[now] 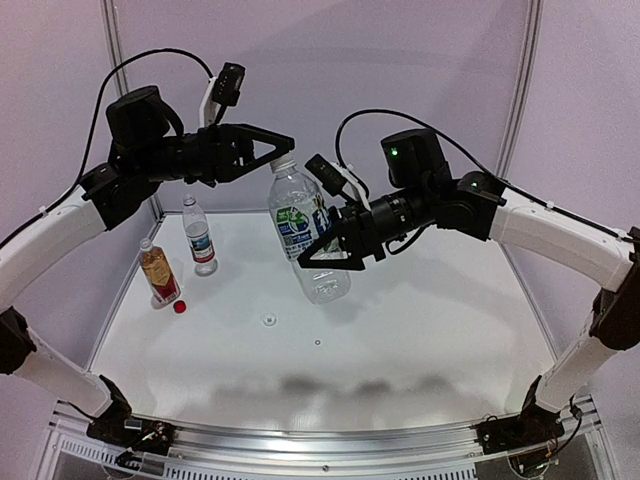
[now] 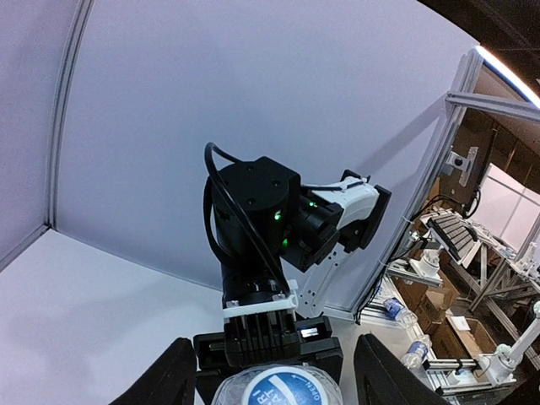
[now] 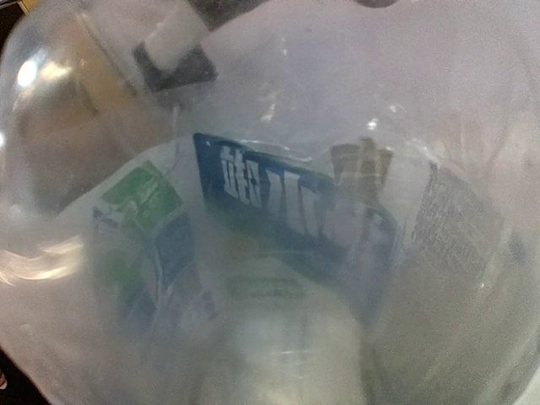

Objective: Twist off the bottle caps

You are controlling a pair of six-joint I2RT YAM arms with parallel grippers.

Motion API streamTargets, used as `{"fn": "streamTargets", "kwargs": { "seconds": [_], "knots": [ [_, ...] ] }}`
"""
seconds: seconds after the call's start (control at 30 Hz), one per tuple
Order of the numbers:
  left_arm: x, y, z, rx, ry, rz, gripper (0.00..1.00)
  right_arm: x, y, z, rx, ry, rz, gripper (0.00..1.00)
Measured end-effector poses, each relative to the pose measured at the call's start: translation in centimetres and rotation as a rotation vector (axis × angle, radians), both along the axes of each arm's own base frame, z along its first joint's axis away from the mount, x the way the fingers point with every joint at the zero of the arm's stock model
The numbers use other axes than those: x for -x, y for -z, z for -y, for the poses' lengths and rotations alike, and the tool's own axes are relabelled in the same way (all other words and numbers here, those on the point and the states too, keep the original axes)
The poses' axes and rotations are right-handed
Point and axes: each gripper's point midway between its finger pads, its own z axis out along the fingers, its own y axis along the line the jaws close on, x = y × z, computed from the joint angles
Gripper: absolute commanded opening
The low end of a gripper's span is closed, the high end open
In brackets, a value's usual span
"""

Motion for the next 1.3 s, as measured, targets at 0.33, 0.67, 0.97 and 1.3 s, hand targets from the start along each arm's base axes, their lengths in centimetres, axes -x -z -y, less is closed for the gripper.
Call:
{"fn": "streamTargets", "kwargs": {
  "seconds": [0.33,0.67,0.97,1.3],
  "knots": [
    [0.4,0.5,0.6,-0.01,0.022,-0.028,0.3,0.0,0.0,0.0,0.001,0.0,-0.005,0.62],
    [-1.3,1.4,1.0,-0.048,-0.081,-0.08,0.13,-1.7,0.8,0.0,0.043,0.101,0.008,0.62],
    [-7.4,3.9,1.8,-0.19,-0.484,-0.234,0.1,-8.3,3.3,1.0,0.171,0.476,0.125,0.62],
    [-10.0,6.3,3.0,-0.327,-0.648,-0.284,0.44,-10.9,5.7,2.2,0.25,0.629,0.164,0.62]
  ]
}}
